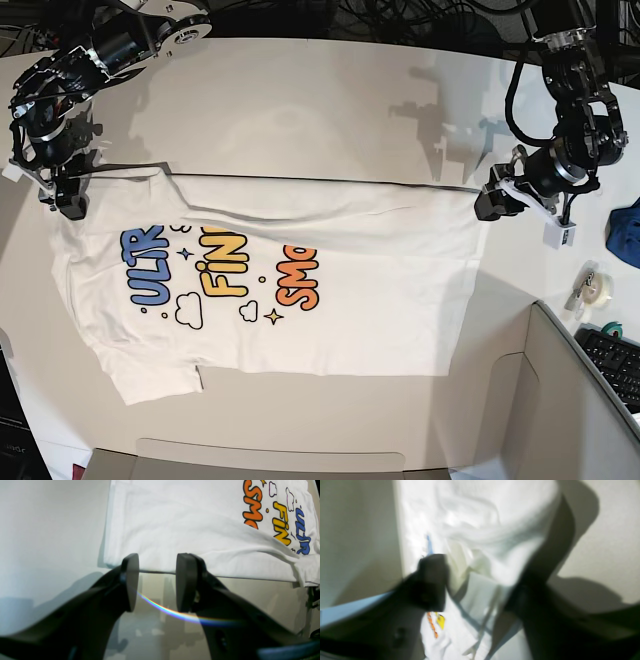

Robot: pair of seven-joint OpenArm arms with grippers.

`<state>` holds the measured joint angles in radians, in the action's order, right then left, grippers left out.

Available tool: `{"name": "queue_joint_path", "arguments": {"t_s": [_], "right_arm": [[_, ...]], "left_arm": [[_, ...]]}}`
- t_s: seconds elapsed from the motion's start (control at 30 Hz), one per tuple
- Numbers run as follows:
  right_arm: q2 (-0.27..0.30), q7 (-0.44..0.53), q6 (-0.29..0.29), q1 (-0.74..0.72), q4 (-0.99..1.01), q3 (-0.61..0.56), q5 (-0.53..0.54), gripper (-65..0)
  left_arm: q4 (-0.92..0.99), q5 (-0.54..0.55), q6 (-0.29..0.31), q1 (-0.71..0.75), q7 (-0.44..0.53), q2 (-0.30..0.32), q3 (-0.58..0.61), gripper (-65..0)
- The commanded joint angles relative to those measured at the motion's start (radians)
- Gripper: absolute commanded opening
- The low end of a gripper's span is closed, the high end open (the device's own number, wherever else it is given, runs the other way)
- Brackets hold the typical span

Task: Layout the t-shirt on the table in an organized manner, then fold the t-shirt properly
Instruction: 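Lower the folded edge with both grippers onto the shirt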

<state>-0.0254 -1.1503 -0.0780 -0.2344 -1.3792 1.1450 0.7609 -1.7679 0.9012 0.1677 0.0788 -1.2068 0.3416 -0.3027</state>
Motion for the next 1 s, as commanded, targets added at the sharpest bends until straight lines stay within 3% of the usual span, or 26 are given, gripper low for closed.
{"name": "queue_joint_path", "arguments": {"t_s": [0.0,0.03,0.07,0.27,0.6,0.8,0.97], "right_arm": [[-0.005,-0.021,0.025,0.011,0.005,0.005,-0.025,-50.9],[-0.005,-0.021,0.028,0.014,0.007,-0.003,-0.025,-61.6],[-0.003,-0.023,0.033,0.016,0.007,-0.024,-0.025,-65.0],[-0.003,-0.023,0.033,0.033,0.004,-0.061,-0.025,-65.0],[-0.003,-0.023,0.033,0.033,0.004,-0.061,-0.022,-65.0],[-0.003,-0.023,0.033,0.033,0.004,-0.063,-0.022,-65.0],[-0.003,-0.023,0.033,0.034,0.004,-0.063,-0.022,-65.0]], "left_arm": [[-0.014,0.012,0.000,-0.010,0.011,0.015,-0.010,-40.7],[-0.014,0.012,0.000,-0.010,0.011,0.015,-0.010,-40.7],[-0.013,0.012,0.000,-0.012,0.011,0.015,-0.010,-40.5],[0.178,0.016,0.000,-0.075,-0.057,0.015,-0.020,-40.3],[0.486,0.054,0.005,-0.188,-0.121,-0.011,-0.264,-37.9],[0.552,0.178,0.005,-0.190,-0.135,-0.009,-0.264,-37.7],[0.552,0.184,0.005,-0.192,-0.135,-0.014,-0.257,-37.7]]}}
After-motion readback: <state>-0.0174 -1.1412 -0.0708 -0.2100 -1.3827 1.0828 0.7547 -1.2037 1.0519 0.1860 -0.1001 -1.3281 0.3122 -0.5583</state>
